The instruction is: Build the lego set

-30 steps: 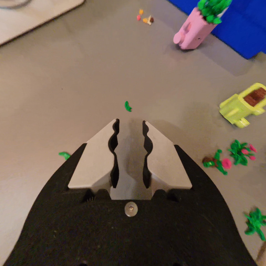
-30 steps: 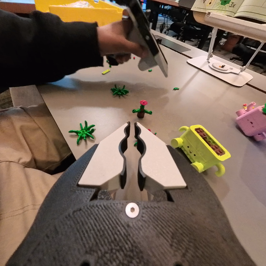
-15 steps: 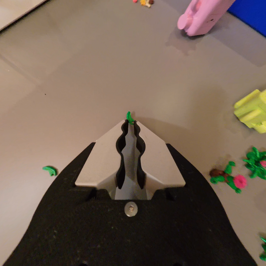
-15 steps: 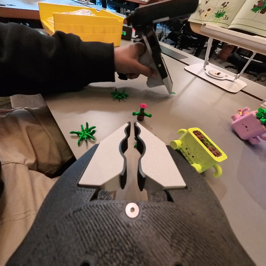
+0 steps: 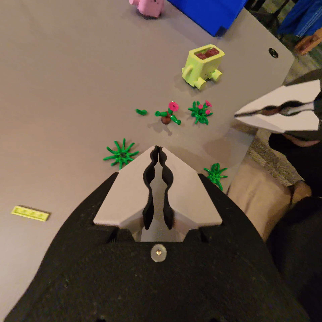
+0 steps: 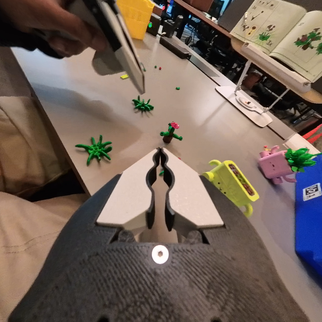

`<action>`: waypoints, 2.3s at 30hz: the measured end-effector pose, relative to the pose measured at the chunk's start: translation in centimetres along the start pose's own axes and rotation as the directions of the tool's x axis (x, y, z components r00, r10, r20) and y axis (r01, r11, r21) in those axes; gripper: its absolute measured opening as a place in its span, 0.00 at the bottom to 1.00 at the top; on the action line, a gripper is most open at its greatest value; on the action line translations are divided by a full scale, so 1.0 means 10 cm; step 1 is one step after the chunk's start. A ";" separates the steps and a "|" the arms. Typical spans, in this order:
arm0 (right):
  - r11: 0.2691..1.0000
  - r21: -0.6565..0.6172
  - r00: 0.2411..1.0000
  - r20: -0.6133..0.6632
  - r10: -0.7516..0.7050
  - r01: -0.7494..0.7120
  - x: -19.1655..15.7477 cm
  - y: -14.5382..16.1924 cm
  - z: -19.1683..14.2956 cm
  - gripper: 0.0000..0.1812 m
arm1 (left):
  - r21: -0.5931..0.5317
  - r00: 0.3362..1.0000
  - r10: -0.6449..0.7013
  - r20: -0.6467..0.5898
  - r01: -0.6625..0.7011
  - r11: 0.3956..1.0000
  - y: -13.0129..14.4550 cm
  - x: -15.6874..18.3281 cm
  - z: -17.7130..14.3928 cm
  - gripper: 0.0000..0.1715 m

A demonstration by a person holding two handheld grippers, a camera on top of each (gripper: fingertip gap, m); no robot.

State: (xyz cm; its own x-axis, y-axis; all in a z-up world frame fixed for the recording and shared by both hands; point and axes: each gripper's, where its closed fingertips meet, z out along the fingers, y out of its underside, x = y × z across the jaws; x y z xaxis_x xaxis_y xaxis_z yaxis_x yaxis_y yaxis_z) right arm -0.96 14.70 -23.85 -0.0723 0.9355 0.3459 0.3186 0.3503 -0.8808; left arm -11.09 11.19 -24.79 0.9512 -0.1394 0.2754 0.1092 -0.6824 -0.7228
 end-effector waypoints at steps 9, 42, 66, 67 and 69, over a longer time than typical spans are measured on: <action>0.981 0.088 0.985 0.025 0.173 -0.175 0.20 -0.09 -0.10 0.00 | -0.074 0.978 0.161 0.135 -0.152 0.986 -0.20 -0.31 0.36 0.10; 0.961 0.191 0.980 0.036 0.197 -0.200 0.17 -0.28 -0.11 0.06 | 0.146 0.875 0.334 -0.350 -0.302 0.942 -0.53 0.45 0.09 0.02; 0.727 0.282 0.778 0.295 0.555 -0.626 0.35 -0.37 -0.49 0.16 | 0.151 0.894 0.163 -0.418 -0.108 0.983 0.46 1.21 -0.45 0.00; 0.736 0.284 0.786 0.292 0.544 -0.615 0.32 -0.37 -0.48 0.16 | 0.141 0.900 0.156 -0.406 -0.107 0.984 0.52 1.21 -0.46 0.00; 0.765 0.270 0.808 0.277 0.520 -0.585 0.25 -0.36 -0.44 0.15 | 0.125 0.912 0.137 -0.388 -0.096 0.988 0.61 1.18 -0.48 0.00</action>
State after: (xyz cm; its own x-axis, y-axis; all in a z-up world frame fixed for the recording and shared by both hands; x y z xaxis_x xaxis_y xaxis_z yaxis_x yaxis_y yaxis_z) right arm 1.92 15.57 -18.43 -0.1544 0.9509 -0.2684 0.0308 -0.2669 -0.9632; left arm -0.62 1.96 -22.92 0.7701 -0.4990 0.3975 0.0532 -0.5707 -0.8194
